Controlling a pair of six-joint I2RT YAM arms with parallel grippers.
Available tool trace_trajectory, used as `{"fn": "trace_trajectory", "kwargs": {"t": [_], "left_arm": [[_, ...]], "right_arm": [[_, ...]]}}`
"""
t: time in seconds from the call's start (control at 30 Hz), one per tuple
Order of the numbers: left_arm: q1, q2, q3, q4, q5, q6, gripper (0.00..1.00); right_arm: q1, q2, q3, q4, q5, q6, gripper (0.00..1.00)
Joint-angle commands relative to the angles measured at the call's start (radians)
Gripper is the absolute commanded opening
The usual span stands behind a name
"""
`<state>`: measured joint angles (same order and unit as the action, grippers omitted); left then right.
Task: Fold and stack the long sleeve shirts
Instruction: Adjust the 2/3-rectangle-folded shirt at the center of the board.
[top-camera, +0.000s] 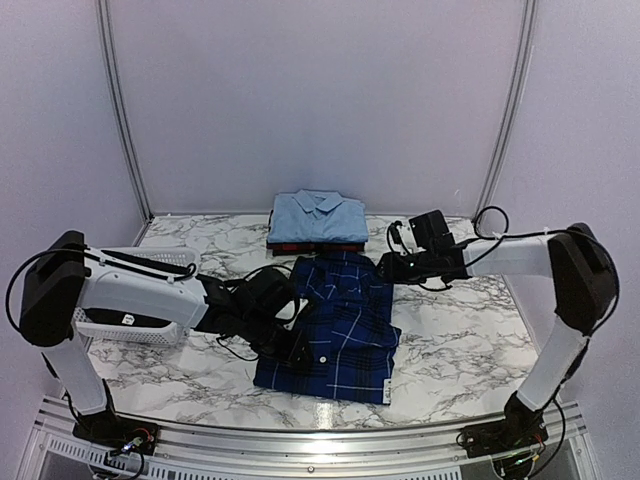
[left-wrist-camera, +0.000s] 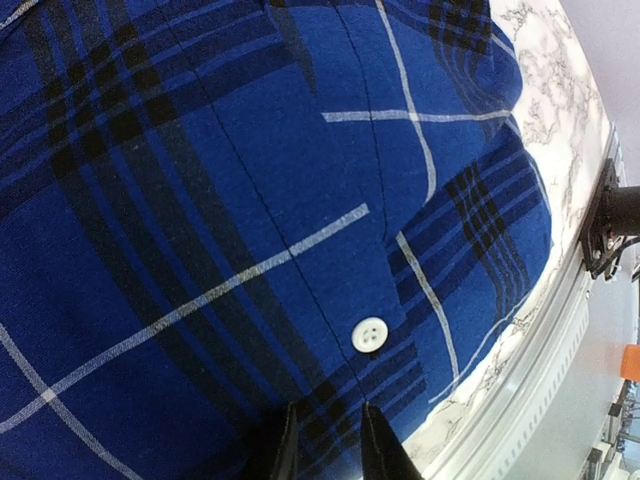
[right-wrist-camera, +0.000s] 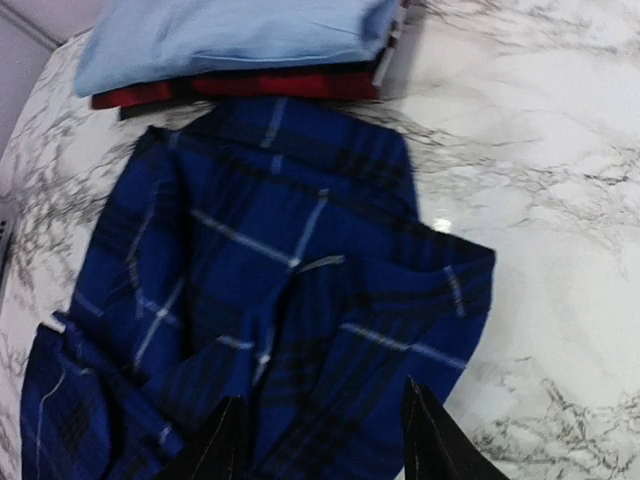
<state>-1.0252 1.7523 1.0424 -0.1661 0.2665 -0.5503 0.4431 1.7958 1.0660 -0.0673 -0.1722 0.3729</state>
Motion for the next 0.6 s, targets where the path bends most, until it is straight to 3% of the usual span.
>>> {"fn": "trace_trajectory", "kwargs": {"t": [0.0, 0.23, 0.57], "left_arm": [[-0.033, 0.029, -0.004, 0.061, -0.066, -0.067, 0.25], [-0.114, 0.011, -0.001, 0.087, -0.179, -0.144, 0.24], [-0.185, 0.098, 0.106, 0.092, -0.202, -0.175, 0.24]], "right_arm": [[0.121, -0.205, -0.107, -0.09, 0.085, -0.024, 0.49], [0.228, -0.376, -0.301, -0.107, 0.11, 0.049, 0.48], [0.321, -0.287, -0.239, -0.205, 0.29, 0.106, 0.41]]}}
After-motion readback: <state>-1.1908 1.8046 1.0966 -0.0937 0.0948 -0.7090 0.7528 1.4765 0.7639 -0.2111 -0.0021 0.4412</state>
